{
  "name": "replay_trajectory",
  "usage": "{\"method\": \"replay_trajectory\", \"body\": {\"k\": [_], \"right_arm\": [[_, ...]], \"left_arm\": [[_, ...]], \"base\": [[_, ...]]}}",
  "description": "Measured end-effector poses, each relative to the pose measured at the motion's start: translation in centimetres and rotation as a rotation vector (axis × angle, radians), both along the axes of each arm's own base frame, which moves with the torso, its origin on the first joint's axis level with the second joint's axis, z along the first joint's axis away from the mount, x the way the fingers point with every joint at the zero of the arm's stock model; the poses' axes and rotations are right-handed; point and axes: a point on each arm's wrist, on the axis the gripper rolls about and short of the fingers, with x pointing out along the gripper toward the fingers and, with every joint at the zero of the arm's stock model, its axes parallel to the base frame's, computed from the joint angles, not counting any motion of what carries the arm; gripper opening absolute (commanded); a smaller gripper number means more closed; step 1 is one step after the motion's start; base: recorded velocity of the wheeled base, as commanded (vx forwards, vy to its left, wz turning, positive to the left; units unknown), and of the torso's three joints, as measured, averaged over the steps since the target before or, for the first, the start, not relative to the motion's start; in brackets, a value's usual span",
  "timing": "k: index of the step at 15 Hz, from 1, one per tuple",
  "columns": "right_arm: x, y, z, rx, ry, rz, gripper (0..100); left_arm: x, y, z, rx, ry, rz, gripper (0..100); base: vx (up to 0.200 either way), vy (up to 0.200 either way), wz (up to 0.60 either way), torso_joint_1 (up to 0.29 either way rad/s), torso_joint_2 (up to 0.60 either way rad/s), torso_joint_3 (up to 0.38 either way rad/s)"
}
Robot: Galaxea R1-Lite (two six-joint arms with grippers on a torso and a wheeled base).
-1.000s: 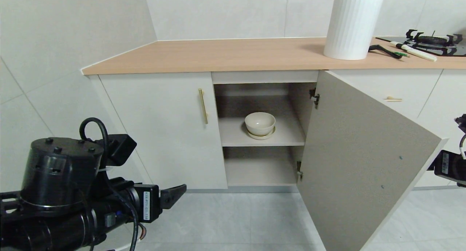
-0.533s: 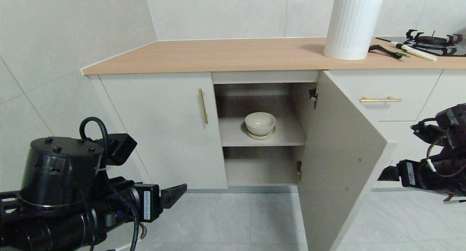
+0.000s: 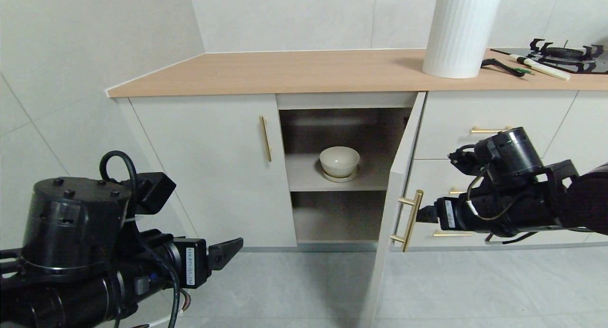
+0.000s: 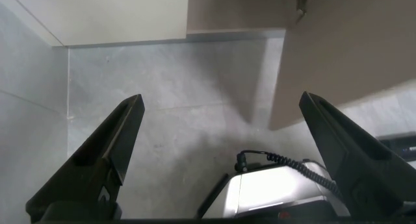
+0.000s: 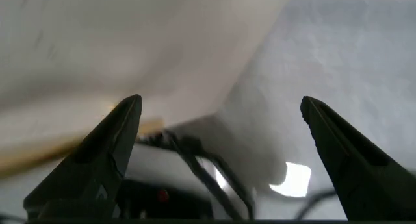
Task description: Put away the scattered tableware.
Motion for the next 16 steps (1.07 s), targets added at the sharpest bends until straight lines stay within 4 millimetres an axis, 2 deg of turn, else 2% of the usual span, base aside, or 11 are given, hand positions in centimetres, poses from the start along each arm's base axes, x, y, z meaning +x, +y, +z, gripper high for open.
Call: {"method": "replay_trajectory", "body": {"k": [2,6,10,14,16], "right_arm": [[1.4,1.6,-0.7,0.074,-0.044,-0.016,100],[2.2,3.0,-2.3,0.136,-0.039,-0.042,100],[2.6,3.5,-2.4,0.216,-0.097,-0.065,100],[2.7,3.6,-2.7,0.22,-0.096,-0.069,100],[2.7,3.6,-2.8,0.221,-0.094,-0.07,100]], "left_arm": [[0.0,0.0,0.0,0.0,0.0,0.001,100],[0.0,0.0,0.1,-0.003,-0.004,0.002,100],[0.1,-0.1,0.1,-0.002,-0.003,0.001,100],[0.0,0.0,0.0,0.002,0.001,-0.002,100],[0.0,0.0,-0.1,0.004,0.001,-0.002,100]], "base": [[0.0,0.0,0.0,0.0,0.0,0.0],[0.0,0.0,0.0,0.0,0.0,0.0],[0.0,0.0,0.0,0.0,0.0,0.0],[0.0,0.0,0.0,0.0,0.0,0.0],[0.2,0.0,0.0,0.002,0.0,0.002]]}}
